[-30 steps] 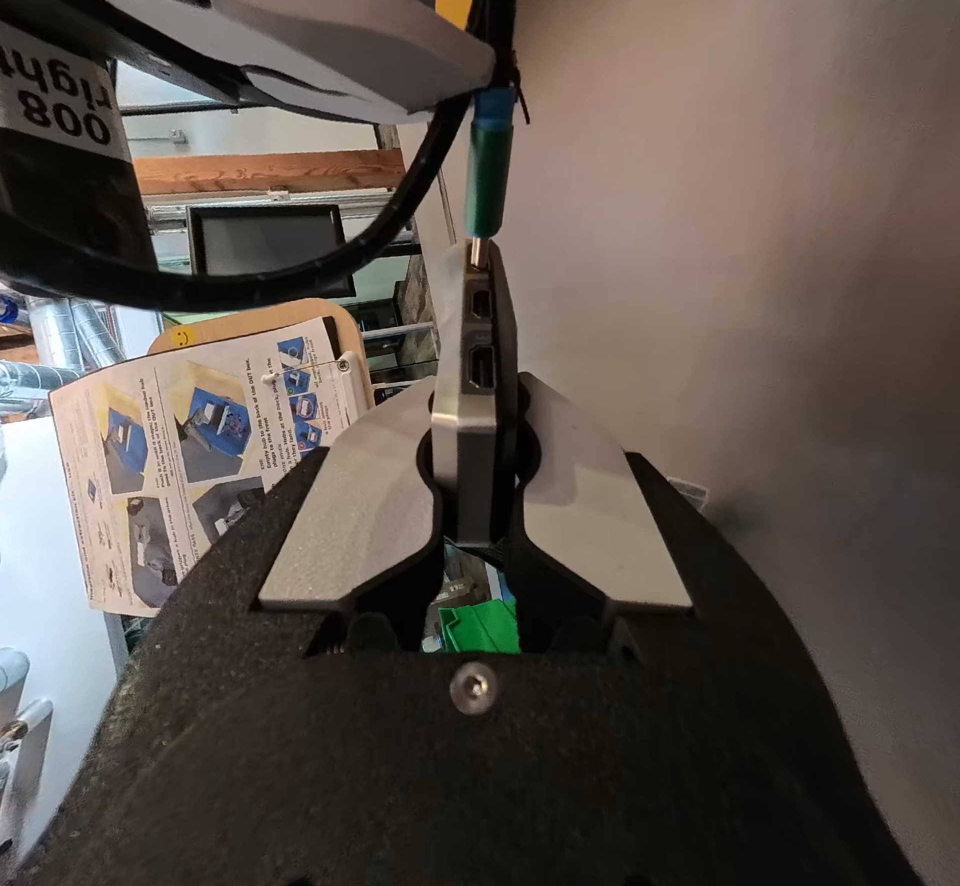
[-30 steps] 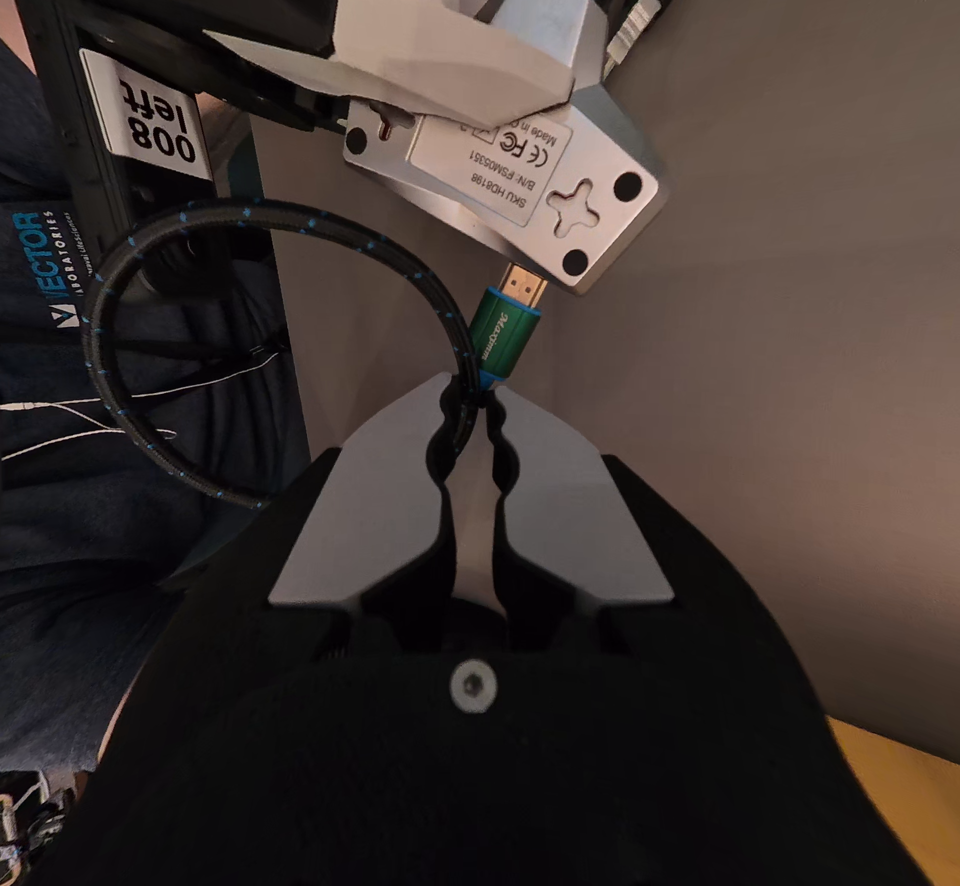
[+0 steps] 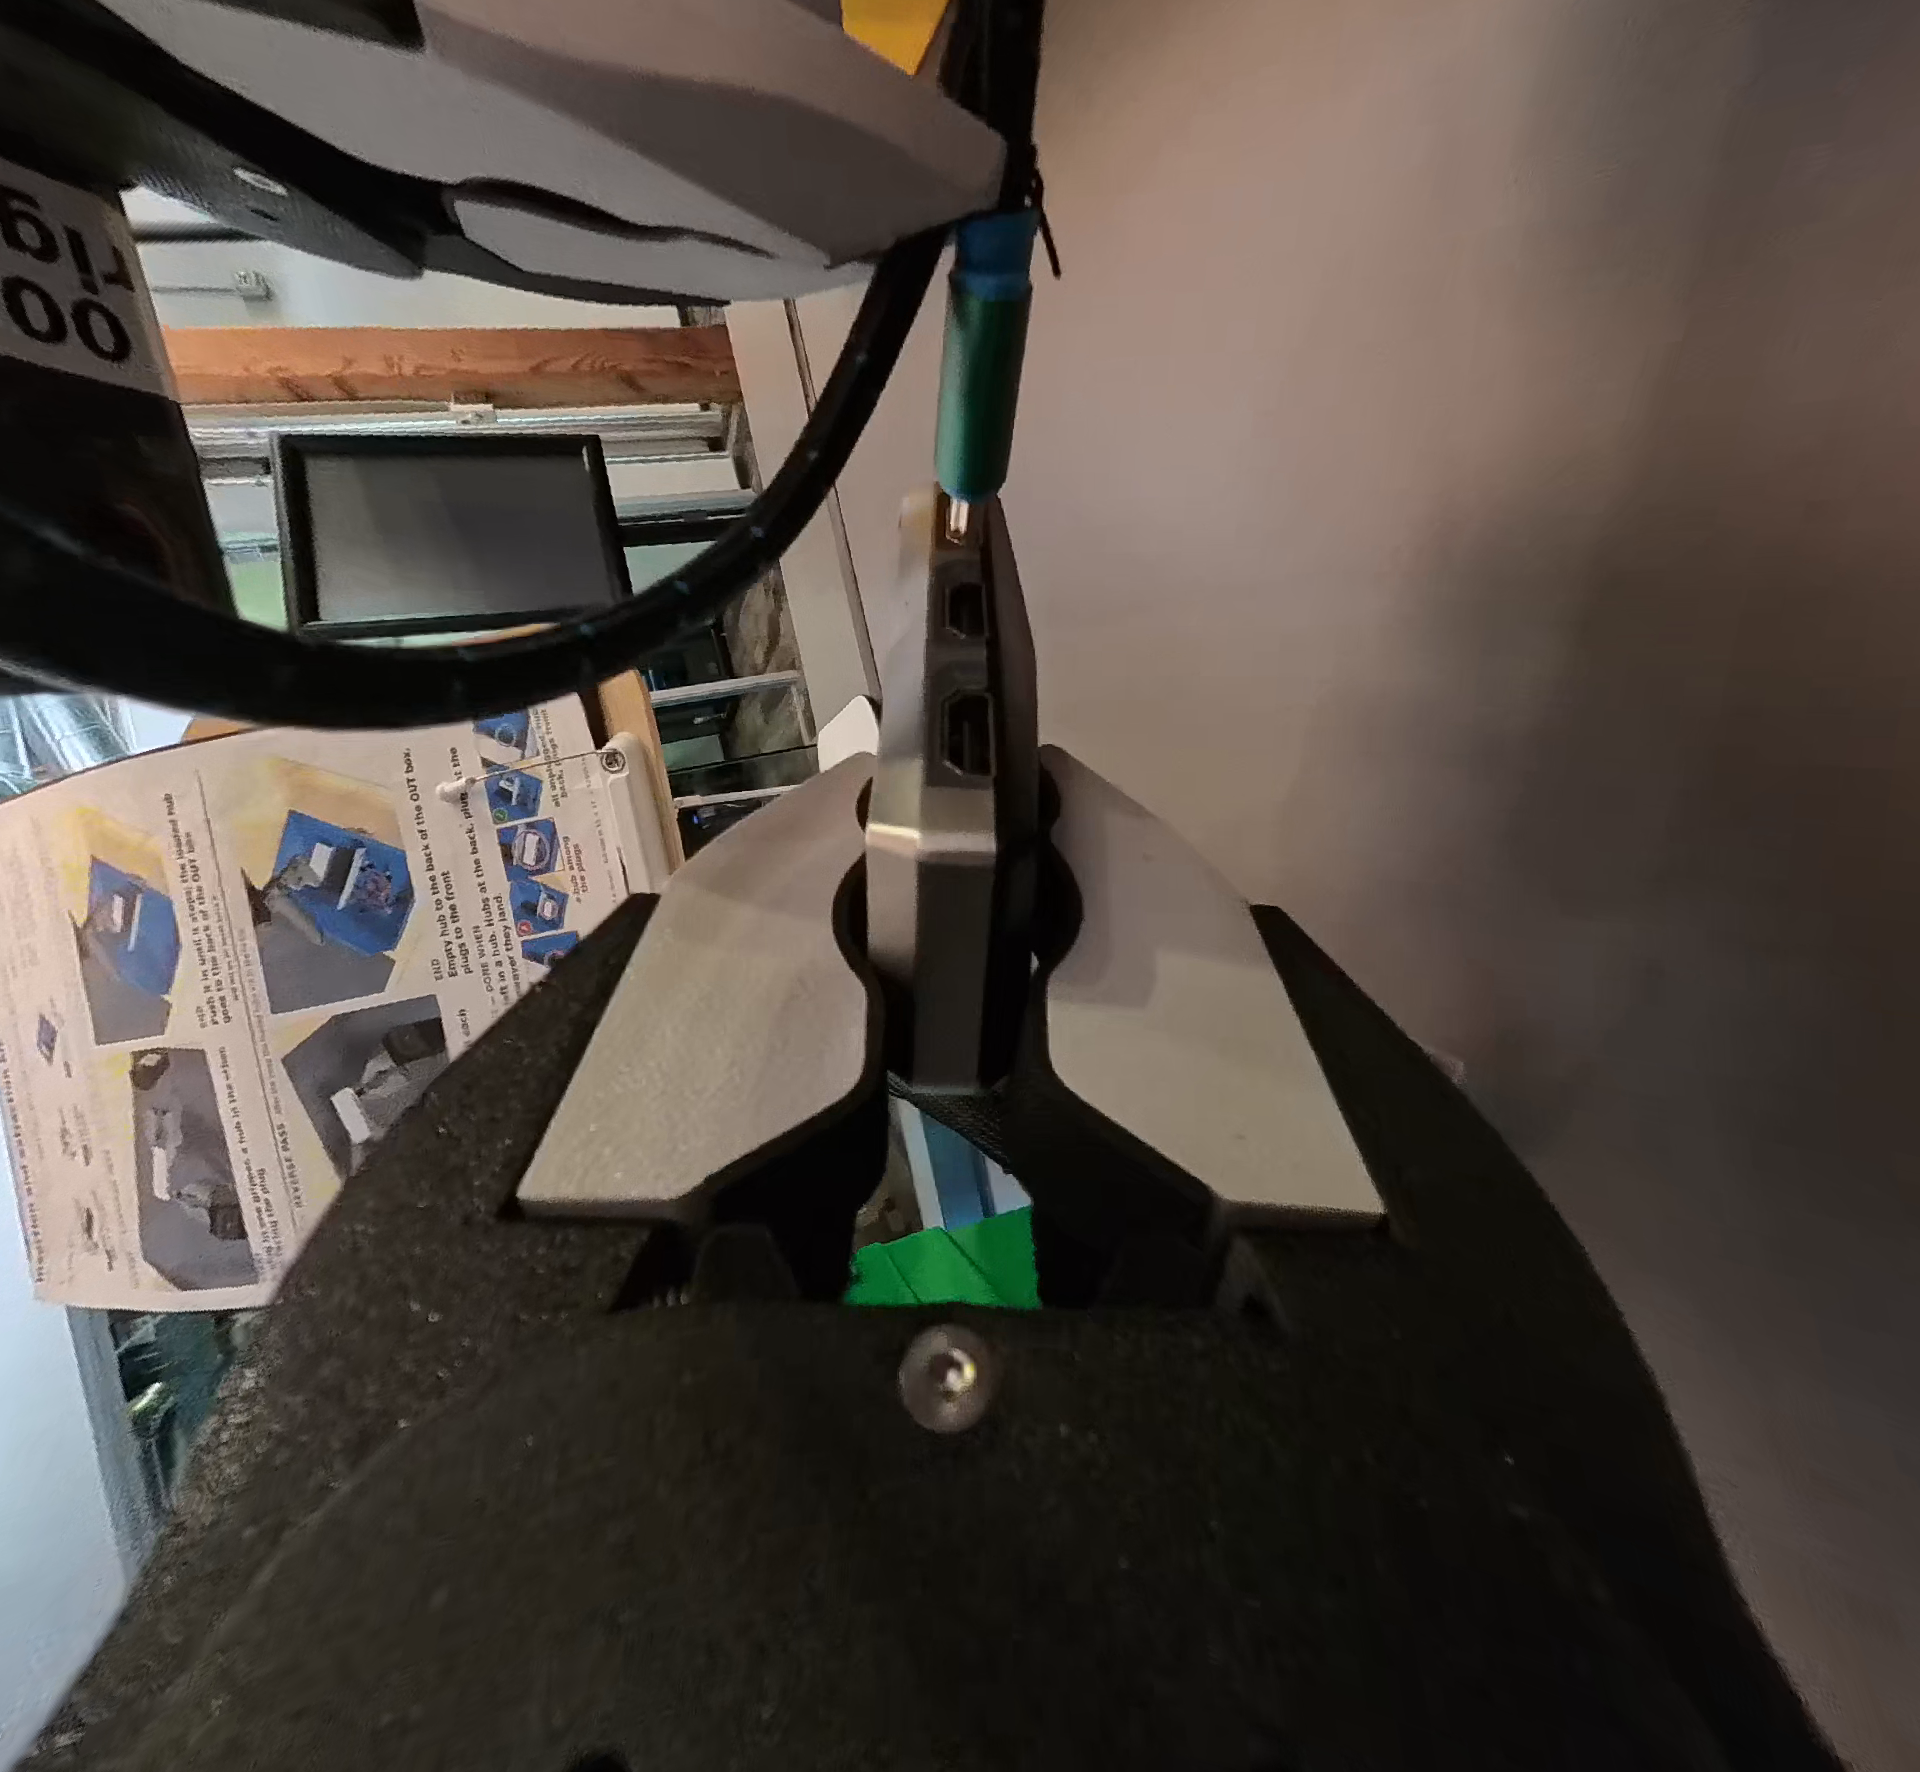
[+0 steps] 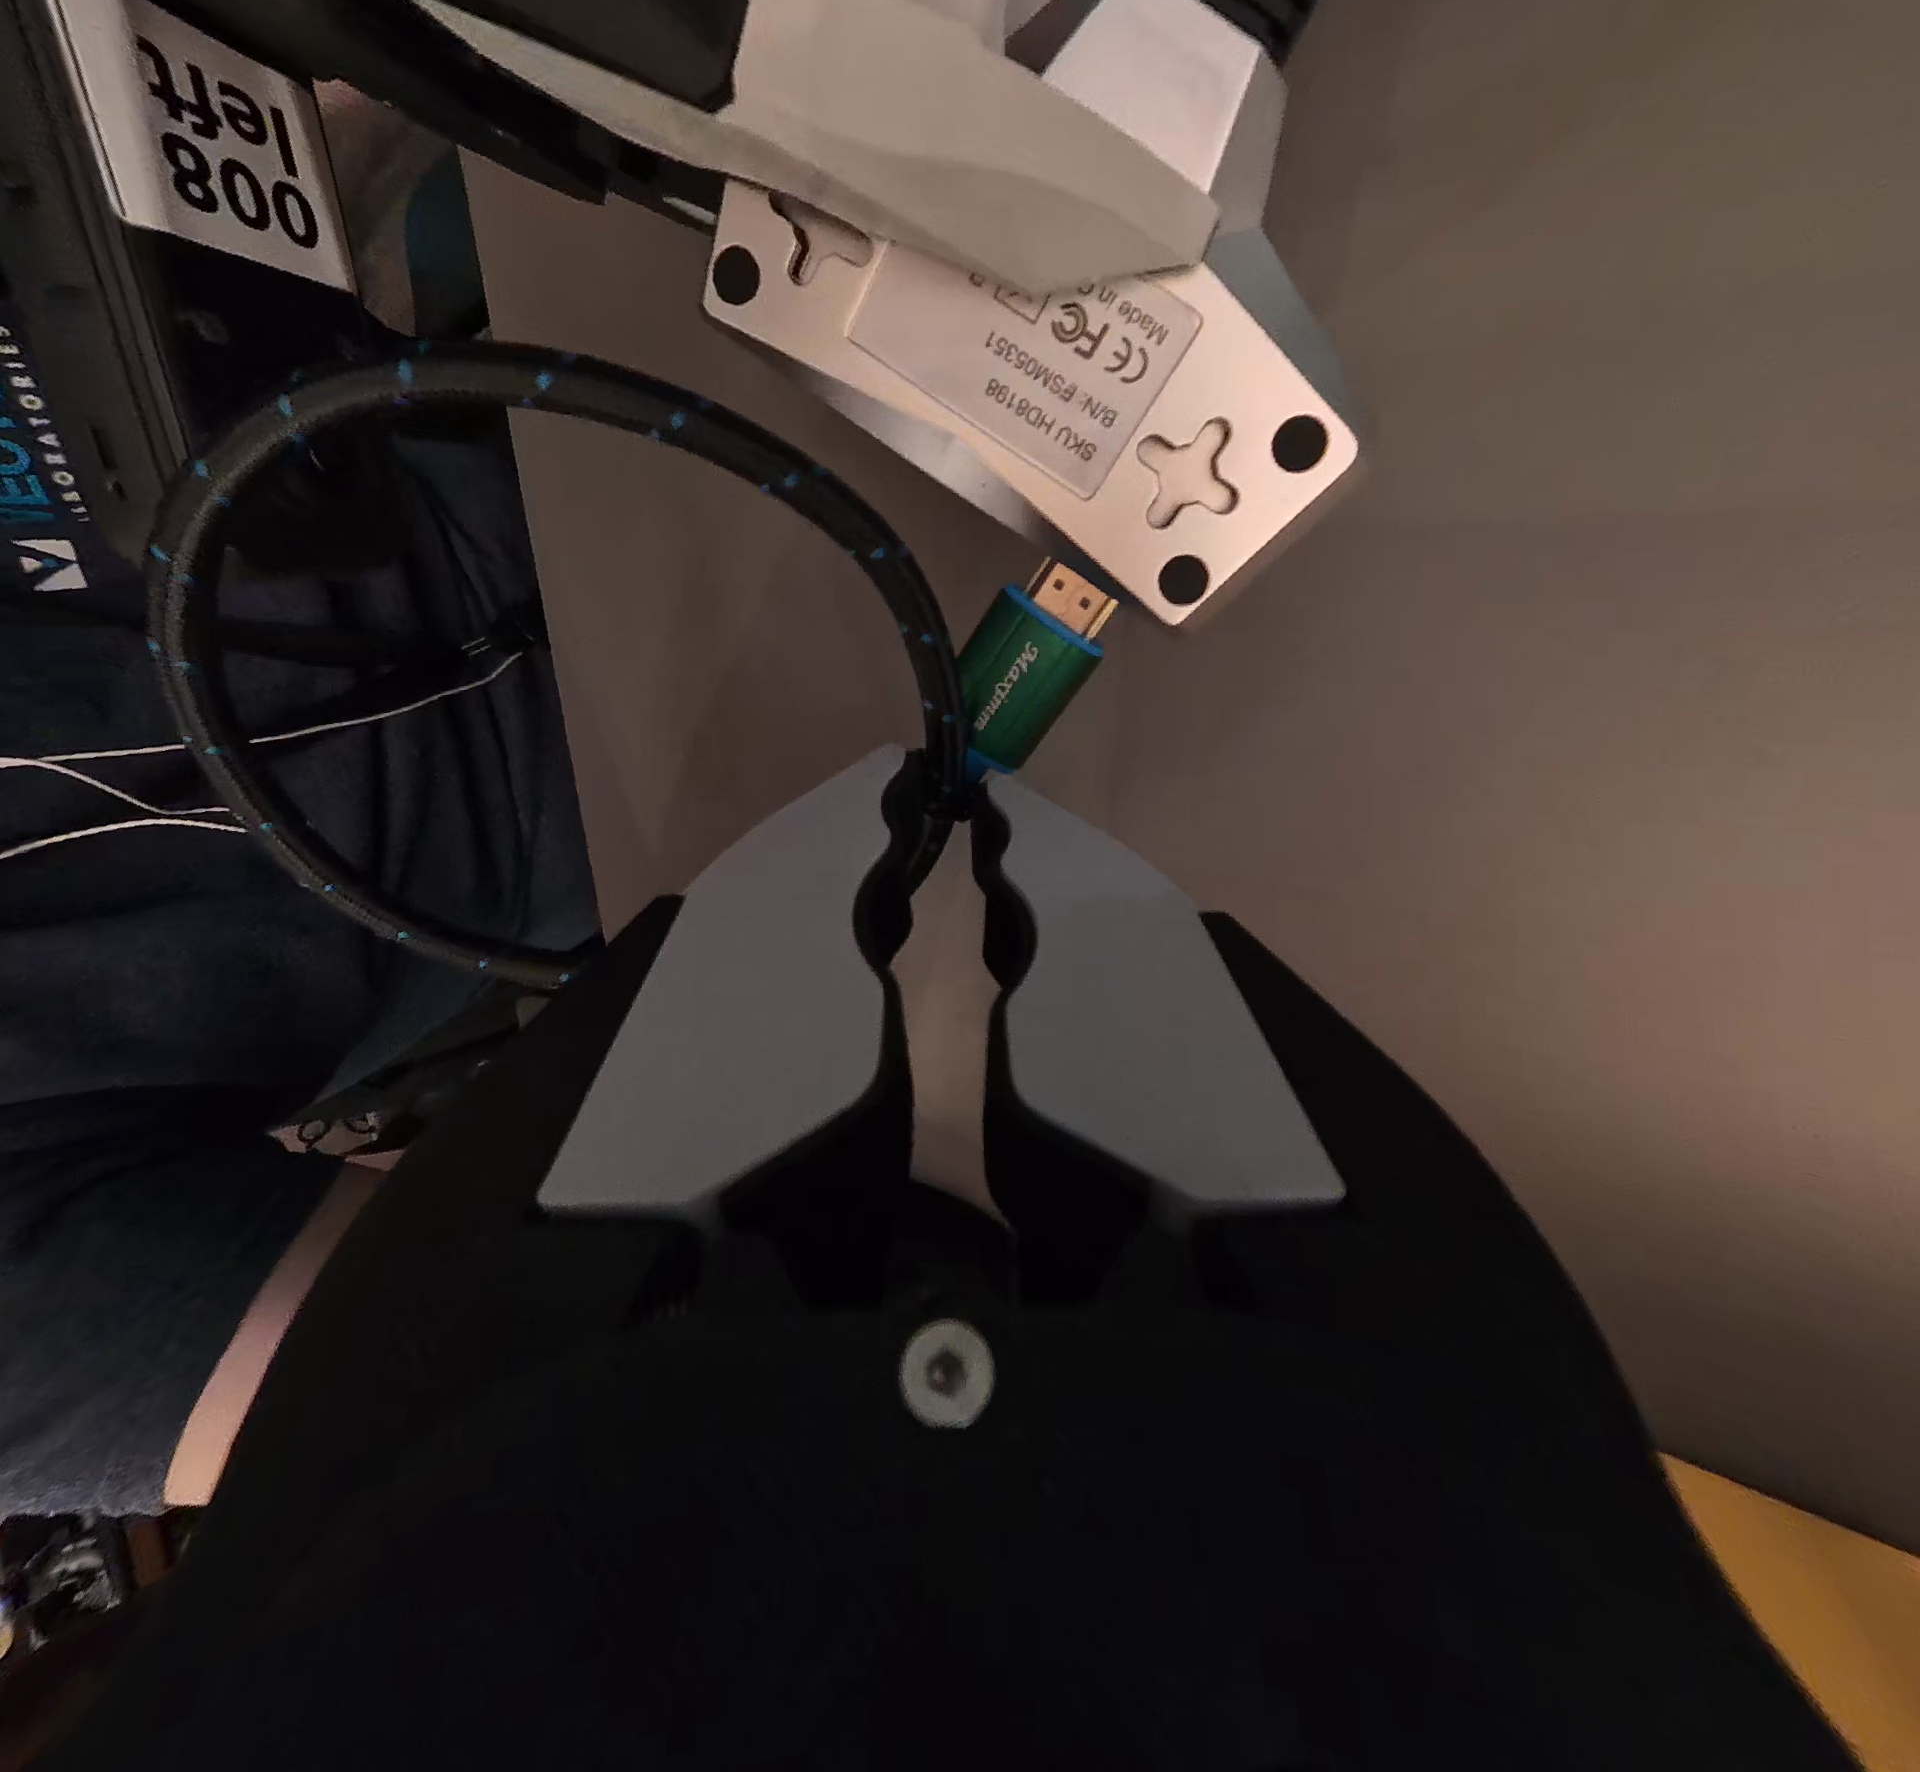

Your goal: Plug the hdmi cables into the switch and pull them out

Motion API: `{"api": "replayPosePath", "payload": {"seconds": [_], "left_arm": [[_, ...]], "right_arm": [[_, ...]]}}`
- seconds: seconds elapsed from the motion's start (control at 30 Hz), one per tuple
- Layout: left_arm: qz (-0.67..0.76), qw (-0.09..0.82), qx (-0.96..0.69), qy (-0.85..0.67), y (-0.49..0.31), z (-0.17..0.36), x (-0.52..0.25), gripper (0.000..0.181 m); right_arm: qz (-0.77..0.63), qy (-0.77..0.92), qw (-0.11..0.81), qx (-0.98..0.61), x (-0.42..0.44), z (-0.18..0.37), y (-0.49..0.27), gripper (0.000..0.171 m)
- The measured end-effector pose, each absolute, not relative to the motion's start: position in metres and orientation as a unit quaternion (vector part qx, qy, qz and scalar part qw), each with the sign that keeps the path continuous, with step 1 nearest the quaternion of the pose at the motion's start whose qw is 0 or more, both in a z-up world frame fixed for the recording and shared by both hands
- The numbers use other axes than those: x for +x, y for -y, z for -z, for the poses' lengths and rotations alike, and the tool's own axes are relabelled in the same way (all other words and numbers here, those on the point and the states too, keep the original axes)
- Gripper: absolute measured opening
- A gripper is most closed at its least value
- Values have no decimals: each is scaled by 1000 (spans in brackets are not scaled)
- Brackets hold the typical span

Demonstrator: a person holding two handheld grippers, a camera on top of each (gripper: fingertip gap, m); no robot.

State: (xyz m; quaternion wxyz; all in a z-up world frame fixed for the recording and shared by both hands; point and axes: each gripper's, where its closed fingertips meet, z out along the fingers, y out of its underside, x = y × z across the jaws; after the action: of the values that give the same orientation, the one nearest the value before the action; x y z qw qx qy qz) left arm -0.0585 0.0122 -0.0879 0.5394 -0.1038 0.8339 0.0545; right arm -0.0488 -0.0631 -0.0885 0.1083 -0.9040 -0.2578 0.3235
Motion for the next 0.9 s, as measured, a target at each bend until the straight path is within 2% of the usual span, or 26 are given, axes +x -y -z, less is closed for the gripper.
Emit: {"api": "replayPosePath", "payload": {"seconds": [0.4, 0.9], "left_arm": [[-30, 547, -135, -826, -14, 81, -56, 23], [40, 600, -206, -772, -24, 40, -54, 22]], "right_arm": [[-345, 230, 111, -903, -47, 79, 61, 8], [-317, 246, 273, -874, -39, 18, 45, 8]]}}
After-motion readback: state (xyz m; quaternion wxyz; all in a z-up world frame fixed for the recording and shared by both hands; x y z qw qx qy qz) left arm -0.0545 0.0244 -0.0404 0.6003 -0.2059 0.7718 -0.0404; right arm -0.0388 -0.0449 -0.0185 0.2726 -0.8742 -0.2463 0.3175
